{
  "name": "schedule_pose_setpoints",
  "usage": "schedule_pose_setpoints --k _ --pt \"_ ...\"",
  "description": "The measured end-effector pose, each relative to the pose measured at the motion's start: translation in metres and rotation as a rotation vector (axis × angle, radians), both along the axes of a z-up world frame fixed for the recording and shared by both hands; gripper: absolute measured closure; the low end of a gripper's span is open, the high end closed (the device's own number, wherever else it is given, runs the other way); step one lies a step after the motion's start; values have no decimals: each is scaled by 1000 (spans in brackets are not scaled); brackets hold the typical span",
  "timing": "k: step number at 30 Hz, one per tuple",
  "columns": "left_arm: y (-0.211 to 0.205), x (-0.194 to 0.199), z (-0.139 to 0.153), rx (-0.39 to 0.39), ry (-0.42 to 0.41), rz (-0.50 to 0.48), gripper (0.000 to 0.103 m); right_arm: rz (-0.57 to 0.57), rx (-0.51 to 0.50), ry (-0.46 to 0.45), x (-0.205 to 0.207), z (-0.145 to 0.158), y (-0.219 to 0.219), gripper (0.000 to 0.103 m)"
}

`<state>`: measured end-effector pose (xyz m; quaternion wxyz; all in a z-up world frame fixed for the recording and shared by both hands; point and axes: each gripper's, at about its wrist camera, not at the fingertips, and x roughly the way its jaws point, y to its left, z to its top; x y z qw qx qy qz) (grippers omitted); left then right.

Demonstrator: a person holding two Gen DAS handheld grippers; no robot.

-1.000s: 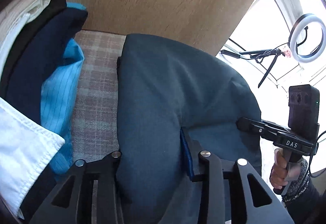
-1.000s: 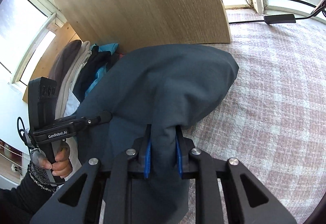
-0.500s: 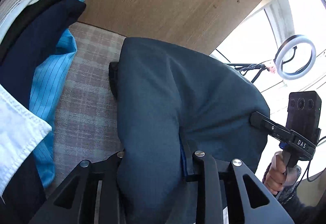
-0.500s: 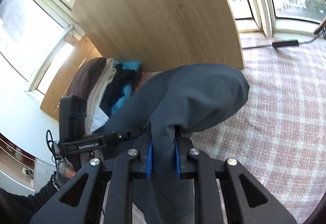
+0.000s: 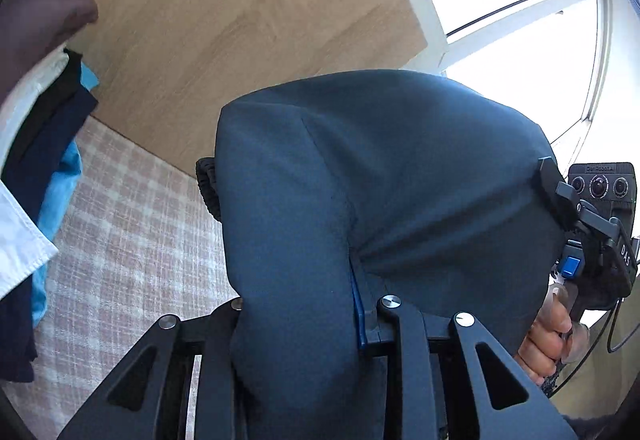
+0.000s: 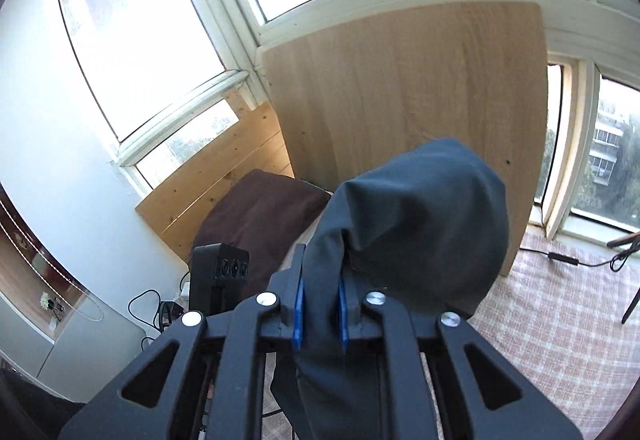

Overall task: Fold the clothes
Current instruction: 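Carry the bundle with both tools onto the folded clothes stack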

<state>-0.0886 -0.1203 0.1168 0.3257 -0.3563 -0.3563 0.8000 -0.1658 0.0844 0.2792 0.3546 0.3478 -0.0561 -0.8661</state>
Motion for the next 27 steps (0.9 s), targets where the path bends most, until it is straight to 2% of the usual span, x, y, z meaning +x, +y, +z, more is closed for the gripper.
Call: schedule_pose_setpoints --k 3,5,8,11,13,16,19,22,23,24,27 --pt "-32 12 25 -6 52 60 77 61 -10 40 5 26 -41 91" --pt "-72 28 47 -39 87 124 77 106 -24 66 8 43 -70 91" --pt "-133 47 84 -147 139 236 77 191 -60 110 6 62 -125 91" --pt "-187 59 123 -310 183 329 77 265 -96 172 1 77 -180 91" --pt "-215 55 140 -416 179 374 76 282 -128 164 -12 74 -206 91" --pt "-240 39 141 -582 153 401 74 264 -140 136 -31 46 -230 91" --pt "-270 22 111 -709 21 387 67 203 -94 40 -57 -23 -243 91" --pt "-280 1 77 -843 -105 409 71 164 12 -112 -84 -98 -260 91" --pt "-283 0 76 -859 -111 437 73 154 37 -151 -91 -118 -264 91" --pt "-286 1 77 -859 -107 462 73 154 31 -153 -91 -120 -265 91" --pt "-279 20 105 -852 -12 523 73 156 16 -155 -92 -124 -267 91"
